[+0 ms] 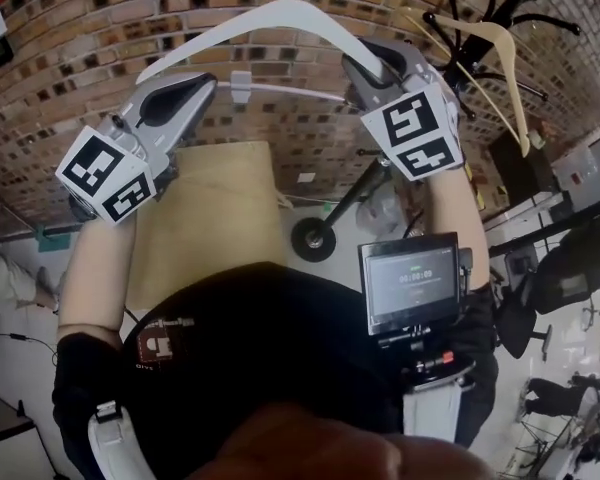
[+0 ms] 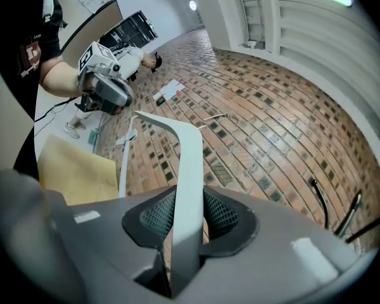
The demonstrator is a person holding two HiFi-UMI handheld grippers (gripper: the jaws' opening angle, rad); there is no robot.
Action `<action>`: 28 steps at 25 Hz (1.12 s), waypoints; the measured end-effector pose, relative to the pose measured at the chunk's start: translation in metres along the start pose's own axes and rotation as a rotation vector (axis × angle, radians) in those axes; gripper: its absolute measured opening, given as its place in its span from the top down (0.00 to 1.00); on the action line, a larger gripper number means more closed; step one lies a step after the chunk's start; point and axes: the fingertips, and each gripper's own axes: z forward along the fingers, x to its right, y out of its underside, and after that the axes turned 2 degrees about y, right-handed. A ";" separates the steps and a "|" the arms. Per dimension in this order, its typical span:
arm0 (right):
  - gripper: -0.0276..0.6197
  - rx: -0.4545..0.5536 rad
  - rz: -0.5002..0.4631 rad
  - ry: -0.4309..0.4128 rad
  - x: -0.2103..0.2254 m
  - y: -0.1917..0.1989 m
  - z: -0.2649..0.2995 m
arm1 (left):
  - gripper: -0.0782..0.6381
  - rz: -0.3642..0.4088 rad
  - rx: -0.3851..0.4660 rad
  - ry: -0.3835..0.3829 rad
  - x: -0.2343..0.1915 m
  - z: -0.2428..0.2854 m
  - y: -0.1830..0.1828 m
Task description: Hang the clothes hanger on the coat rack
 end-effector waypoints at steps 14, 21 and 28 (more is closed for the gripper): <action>0.76 -0.148 0.024 0.111 0.028 0.060 -0.050 | 0.90 0.024 0.008 0.172 0.043 0.056 0.016; 0.76 -0.233 0.068 0.169 0.046 0.107 -0.072 | 0.90 0.003 0.007 0.248 0.056 0.088 0.024; 0.76 -0.304 0.104 0.213 0.066 0.156 -0.090 | 0.90 -0.025 0.009 0.324 0.070 0.132 0.041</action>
